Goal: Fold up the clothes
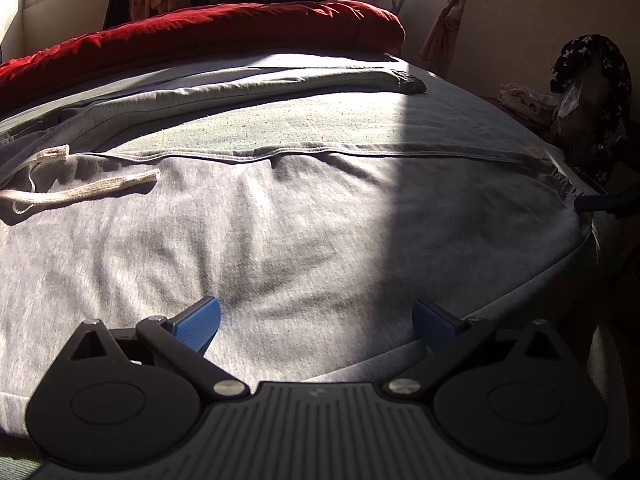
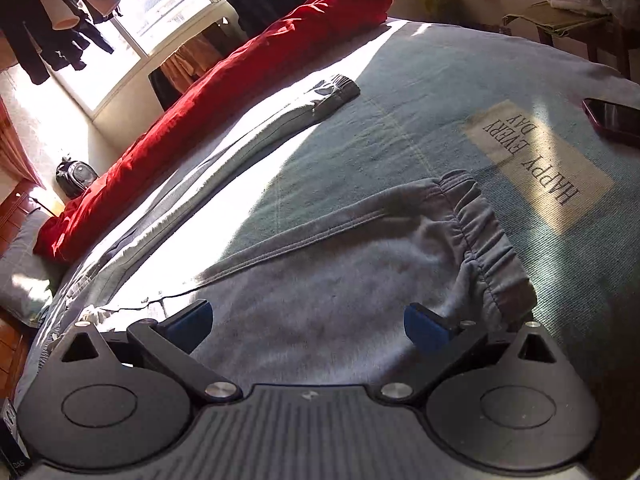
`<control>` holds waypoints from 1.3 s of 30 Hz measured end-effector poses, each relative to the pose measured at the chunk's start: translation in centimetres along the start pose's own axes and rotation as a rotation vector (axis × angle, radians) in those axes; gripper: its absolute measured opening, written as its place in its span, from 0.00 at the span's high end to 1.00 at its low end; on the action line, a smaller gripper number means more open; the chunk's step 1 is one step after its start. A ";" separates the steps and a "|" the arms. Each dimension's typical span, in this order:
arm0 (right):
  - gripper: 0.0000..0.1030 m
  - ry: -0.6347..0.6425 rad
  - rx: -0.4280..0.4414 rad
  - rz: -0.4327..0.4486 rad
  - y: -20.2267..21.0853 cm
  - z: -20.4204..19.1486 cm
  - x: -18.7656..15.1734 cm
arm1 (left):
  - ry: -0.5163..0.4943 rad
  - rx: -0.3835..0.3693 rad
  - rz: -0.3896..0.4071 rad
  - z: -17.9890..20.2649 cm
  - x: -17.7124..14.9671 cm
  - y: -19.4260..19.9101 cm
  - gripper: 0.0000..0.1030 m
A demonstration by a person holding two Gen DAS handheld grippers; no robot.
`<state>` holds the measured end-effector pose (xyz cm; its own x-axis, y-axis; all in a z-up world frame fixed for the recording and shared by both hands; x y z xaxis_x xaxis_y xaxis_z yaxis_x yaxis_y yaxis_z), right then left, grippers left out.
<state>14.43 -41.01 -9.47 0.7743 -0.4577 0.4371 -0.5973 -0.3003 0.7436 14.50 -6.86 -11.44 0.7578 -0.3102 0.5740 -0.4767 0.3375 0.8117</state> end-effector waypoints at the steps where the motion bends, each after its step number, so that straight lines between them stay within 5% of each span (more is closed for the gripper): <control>1: 0.00 0.000 -0.021 -0.014 -0.7 0.3 0.0 | 0.002 -0.002 0.000 0.0 0.0 0.0 0.01; 5: 0.00 -0.014 -0.092 0.023 -1.3 2.6 0.4 | -0.004 -0.005 -0.010 -0.1 0.1 -0.1 0.01; 8: 0.00 -0.064 -0.066 0.058 0.1 2.4 0.8 | -0.012 0.002 -0.012 0.0 0.1 -0.2 0.01; 13: 0.00 0.036 0.034 -0.031 0.2 -1.0 -0.4 | -0.017 0.017 -0.013 0.2 0.0 -0.2 0.01; 17: 0.00 0.050 -0.071 -0.097 -2.4 -0.7 -1.8 | -0.018 0.020 -0.015 0.3 0.0 -0.2 0.01; 26: 0.00 0.079 -0.088 -0.063 -2.7 -0.5 -2.9 | -0.042 0.027 0.007 -0.3 -0.4 1.7 0.01; 30: 0.00 0.074 -0.090 -0.044 -2.8 -0.4 -3.0 | -0.023 0.071 -0.043 -2.5 -1.4 1.8 0.01; 35: 0.00 0.102 -0.099 -0.032 -2.9 -0.6 -3.3 | -0.048 0.018 -0.070 -4.1 -2.5 4.1 0.01; 39: 0.00 0.165 -0.157 -0.031 -3.3 -1.6 -3.7 | -0.038 0.082 -0.029 -6.5 -0.6 5.6 0.01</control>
Point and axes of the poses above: each gripper's, at about its wrist camera, not at the fingertips, and y roughly against the way its jaws point, z to its right, x to its top, the point moved 4 cm from there along -y, roughly the way its jaws point, and after that the axes turned 10 degrees about -z, right-handed, at the moved point
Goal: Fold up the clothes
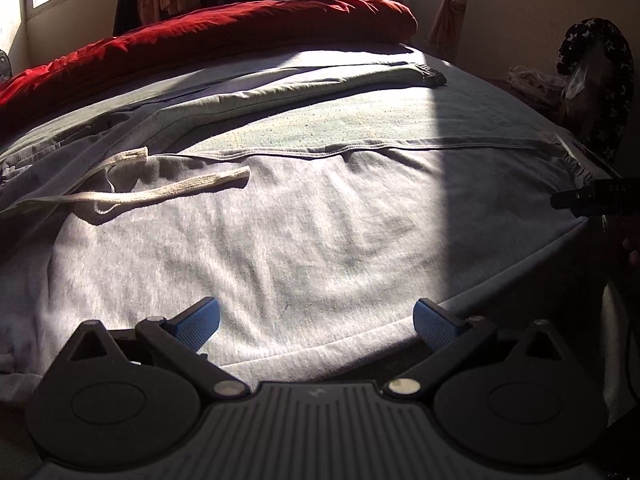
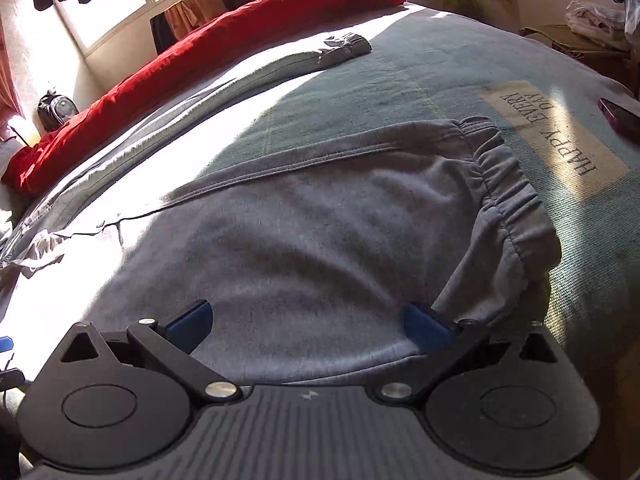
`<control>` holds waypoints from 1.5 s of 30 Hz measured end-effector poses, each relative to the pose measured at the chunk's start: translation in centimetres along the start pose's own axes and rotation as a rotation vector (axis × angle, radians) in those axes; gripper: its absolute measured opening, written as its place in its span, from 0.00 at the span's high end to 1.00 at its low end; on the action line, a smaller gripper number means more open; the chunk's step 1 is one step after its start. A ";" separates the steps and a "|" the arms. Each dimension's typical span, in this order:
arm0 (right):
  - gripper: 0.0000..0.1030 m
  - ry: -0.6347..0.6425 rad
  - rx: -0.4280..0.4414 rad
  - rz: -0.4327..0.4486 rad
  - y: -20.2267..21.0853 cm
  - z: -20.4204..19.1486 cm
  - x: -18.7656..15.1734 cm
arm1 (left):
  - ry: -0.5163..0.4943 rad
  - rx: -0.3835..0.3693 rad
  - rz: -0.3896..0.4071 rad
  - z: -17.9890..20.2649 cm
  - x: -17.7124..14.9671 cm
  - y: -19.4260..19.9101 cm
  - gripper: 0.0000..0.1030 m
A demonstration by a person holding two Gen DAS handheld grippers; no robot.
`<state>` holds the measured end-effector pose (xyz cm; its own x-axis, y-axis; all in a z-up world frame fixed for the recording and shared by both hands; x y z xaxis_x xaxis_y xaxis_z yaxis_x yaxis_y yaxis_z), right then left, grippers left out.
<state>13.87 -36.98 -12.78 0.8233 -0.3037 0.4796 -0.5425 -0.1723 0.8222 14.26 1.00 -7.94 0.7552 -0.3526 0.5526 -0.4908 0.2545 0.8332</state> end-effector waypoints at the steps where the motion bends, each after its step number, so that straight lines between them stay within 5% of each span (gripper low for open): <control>1: 0.00 0.013 -0.017 -0.001 -0.1 -0.2 0.0 | 0.013 0.010 0.007 -0.8 0.6 -0.1 0.01; 7: 0.00 0.096 -0.095 -0.004 -0.6 -1.3 -0.5 | 0.121 0.009 -0.082 -4.5 -0.2 -2.1 0.01; 12: 0.00 0.108 -0.113 -0.004 -0.7 -1.5 -0.6 | 0.080 0.002 -0.067 -4.9 -3.4 -0.2 0.01; 17: 0.00 0.110 -0.139 -0.004 -0.9 -1.8 -0.4 | 0.071 0.061 -0.028 -7.0 -3.0 2.3 0.01; 24: 0.00 0.114 -0.142 -0.005 -0.6 -1.8 -0.7 | 0.271 0.065 -0.044 -12.7 -2.7 0.1 0.01; 32: 0.00 0.069 -0.142 -0.023 0.1 -2.7 0.3 | 0.213 0.109 -0.031 -12.5 -5.3 1.8 0.01; 37: 0.00 0.096 -0.031 0.003 1.2 -6.1 2.1 | 0.229 0.139 0.020 -13.8 -4.8 3.5 0.01; 45: 0.00 0.312 -0.008 -0.088 -2.8 -13.4 1.3 | 0.279 0.112 0.009 -15.3 -5.4 2.1 0.01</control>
<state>18.67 -24.34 -10.40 0.8790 0.0144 0.4766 -0.4669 -0.1768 0.8664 15.78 17.20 -9.49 0.8331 -0.0857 0.5464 -0.5315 0.1497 0.8338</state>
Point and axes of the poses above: each gripper's, at about its wrist camera, not at the fingertips, and y roughly against the way its jaws point, z to its right, x to its top, the point moved 4 cm from there along -y, roughly the way its jaws point, and after that the axes turned 10 degrees about -z, right-handed, at the moved point
